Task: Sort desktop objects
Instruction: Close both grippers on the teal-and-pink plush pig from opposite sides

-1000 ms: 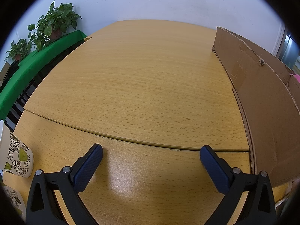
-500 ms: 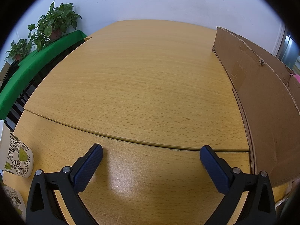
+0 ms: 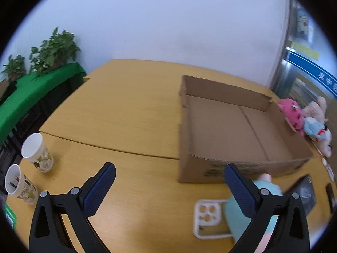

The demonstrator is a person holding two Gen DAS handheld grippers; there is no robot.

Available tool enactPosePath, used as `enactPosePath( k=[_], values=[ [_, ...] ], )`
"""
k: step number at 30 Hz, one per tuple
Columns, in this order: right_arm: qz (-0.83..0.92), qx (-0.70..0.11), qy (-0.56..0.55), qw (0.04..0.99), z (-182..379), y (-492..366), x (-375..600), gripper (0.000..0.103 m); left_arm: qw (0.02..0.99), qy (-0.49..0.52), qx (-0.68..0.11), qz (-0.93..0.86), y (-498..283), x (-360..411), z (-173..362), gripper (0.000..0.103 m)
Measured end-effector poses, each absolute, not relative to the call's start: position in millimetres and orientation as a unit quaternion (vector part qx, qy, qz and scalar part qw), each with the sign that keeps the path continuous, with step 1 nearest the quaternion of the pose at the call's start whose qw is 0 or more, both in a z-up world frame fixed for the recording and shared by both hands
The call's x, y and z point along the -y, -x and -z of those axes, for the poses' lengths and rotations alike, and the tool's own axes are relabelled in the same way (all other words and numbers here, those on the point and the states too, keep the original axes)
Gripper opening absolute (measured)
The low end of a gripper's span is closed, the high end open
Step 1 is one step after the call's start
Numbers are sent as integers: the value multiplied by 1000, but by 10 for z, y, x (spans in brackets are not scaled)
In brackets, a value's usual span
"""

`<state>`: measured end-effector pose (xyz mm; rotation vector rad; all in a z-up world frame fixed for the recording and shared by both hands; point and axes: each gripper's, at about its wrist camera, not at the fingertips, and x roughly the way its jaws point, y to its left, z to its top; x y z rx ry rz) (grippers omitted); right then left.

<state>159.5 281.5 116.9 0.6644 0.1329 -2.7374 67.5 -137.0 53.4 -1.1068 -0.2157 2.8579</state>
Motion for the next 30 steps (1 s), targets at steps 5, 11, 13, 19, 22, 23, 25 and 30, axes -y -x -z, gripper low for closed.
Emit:
enactPosePath(
  k=[5,11,13,19,22,23,25,30],
  values=[
    [924,-80,-252,275,-946,-1638,-1846,103,176,406,146,-885,-742,891,-369,102],
    [878,-75,-304,361,-583,-1674,-1255,103,202,484,182,-832,-430,716,101,100],
    [865,-61,-332,372,-455,-1616,-1205,103,219,491,197,-820,-435,697,206,96],
    [837,-39,-374,397,-209,-1517,-1078,103,232,489,228,-810,-634,786,254,86],
    [826,-45,-384,410,-152,-1513,-971,103,229,488,229,-811,-735,814,247,85],
    [822,-54,-393,408,-89,-1511,-914,102,228,488,231,-810,-760,823,250,85],
    [816,-61,-409,403,18,-1424,-844,93,226,487,238,-810,-773,818,271,85],
    [813,-64,-417,401,140,-1487,-851,86,230,487,241,-808,-787,799,268,83]
  ],
)
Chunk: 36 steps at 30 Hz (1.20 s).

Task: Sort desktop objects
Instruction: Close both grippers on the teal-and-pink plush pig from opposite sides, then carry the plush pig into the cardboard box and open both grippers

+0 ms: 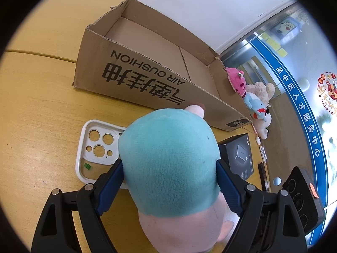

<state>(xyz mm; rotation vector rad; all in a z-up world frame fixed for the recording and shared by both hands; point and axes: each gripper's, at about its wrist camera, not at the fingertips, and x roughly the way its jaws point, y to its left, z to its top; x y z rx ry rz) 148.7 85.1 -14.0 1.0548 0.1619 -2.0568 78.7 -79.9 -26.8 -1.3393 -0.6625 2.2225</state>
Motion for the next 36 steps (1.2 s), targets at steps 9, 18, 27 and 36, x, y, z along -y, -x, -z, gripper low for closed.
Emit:
enactPosePath(
  k=[9,18,27,36],
  values=[
    [816,-21,-405,413,-13,-1520,-1050,78,246,459,233,-821,-792,652,-58,75],
    [863,-41,-292,411,-1022,-1334,-1324,77,285,328,185,-882,-460,532,-1320,75],
    [897,-66,-180,399,-2222,-750,-1470,77,300,209,145,-920,168,520,-2529,75],
    [892,-59,-174,413,-2592,130,-1317,77,282,208,138,-926,1020,759,-2829,75]
  ],
)
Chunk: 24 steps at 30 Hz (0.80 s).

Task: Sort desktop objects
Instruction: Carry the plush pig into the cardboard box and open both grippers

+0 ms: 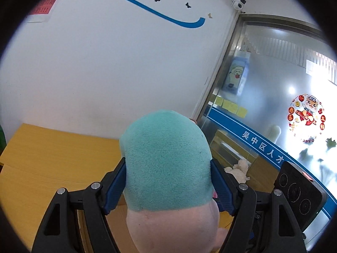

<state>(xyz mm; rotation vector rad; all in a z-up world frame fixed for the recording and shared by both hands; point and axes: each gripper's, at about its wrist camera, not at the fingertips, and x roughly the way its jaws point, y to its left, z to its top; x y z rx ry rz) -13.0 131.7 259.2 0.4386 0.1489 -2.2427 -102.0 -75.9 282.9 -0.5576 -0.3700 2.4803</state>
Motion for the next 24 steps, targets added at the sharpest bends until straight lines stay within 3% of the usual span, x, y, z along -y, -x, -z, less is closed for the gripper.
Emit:
enactPosePath(
  k=[7,16,19,24],
  values=[
    [871,-31,-257,418,-1878,1070,-1114,77,246,291,178,-907,1896,925,-2008,75],
    [807,23,-420,414,-273,1795,-998,77,197,450,231,-840,2599,1070,-468,75],
    [793,30,-454,405,73,1867,-983,77,192,473,229,-829,2627,1028,-243,75],
    [778,56,-490,390,442,1898,-1010,74,175,476,186,-841,2619,894,-313,77]
  ],
)
